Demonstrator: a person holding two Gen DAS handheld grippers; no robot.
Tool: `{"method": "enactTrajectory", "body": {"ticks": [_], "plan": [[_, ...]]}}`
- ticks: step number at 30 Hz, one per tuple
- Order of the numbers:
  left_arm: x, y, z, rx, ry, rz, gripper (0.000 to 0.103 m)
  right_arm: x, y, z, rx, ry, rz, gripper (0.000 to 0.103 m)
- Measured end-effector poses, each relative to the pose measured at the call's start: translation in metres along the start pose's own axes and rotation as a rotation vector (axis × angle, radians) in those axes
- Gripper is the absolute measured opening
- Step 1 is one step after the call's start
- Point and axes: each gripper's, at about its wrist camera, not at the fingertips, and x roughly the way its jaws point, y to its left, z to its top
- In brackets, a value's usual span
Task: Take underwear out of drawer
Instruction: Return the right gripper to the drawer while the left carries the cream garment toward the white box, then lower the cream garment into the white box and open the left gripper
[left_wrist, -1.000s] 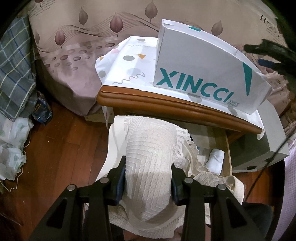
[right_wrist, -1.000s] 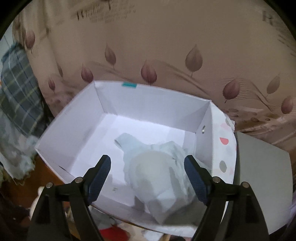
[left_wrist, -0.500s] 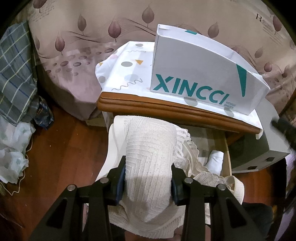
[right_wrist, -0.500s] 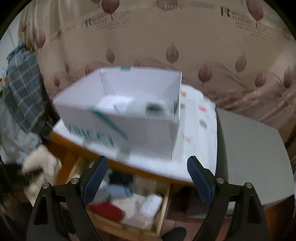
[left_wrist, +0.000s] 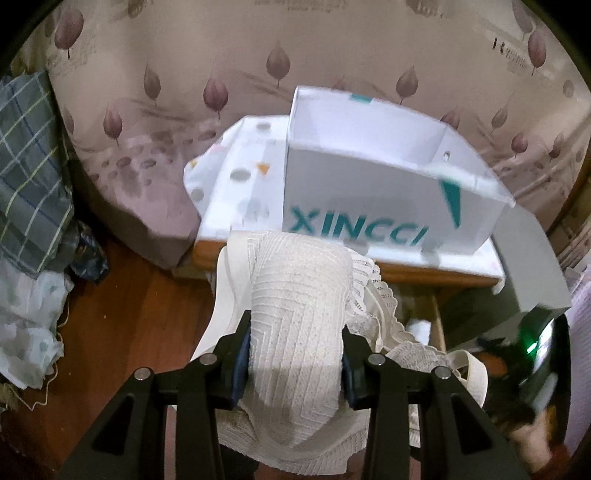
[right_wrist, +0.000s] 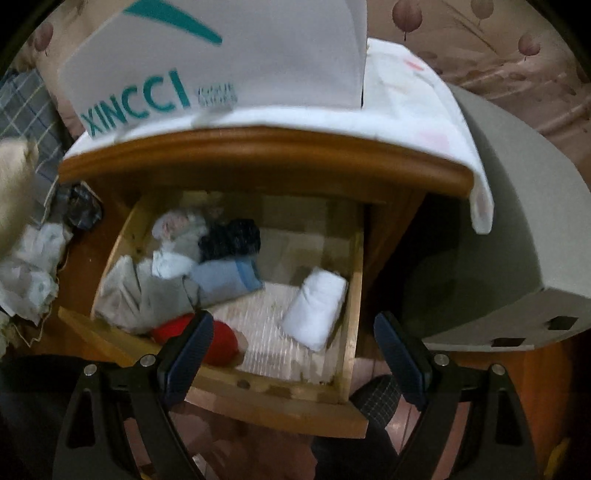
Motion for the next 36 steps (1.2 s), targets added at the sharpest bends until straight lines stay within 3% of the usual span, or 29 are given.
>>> {"method": "enactTrajectory", "body": {"ticks": [7,10,16,24,31,36], "plan": [[-0.034,-0.004,0.054,0.008,-0.068,-0.029,0.039,0.022,-0.01,-0.022,0.046,0.032,0.007,0.086],[-0.047,-0.01,0.081,0.014,-0.099,-0.038,0.039,0.022,-0.009,-0.025,0.06,-0.013,0.038,0.086],[-0.054,-0.033,0.139,0.042,-0.147,-0.082,0.04,0.028,-0.003,-0.025,0.043,-0.004,0.024,0.086],[0.001,-0.068,0.182,0.104,-0.091,-0.063,0.04,0.024,-0.004,-0.03,-0.007,-0.011,-0.008,0.087],[0.063,-0.089,0.197,0.17,-0.021,-0.006,0.04,0.024,-0.016,-0.028,0.066,-0.012,0.029,0.088],[0.108,-0.088,0.202,0.143,0.062,0.007,0.04,0.027,-0.013,-0.028,0.051,-0.001,0.037,0.088]]}}
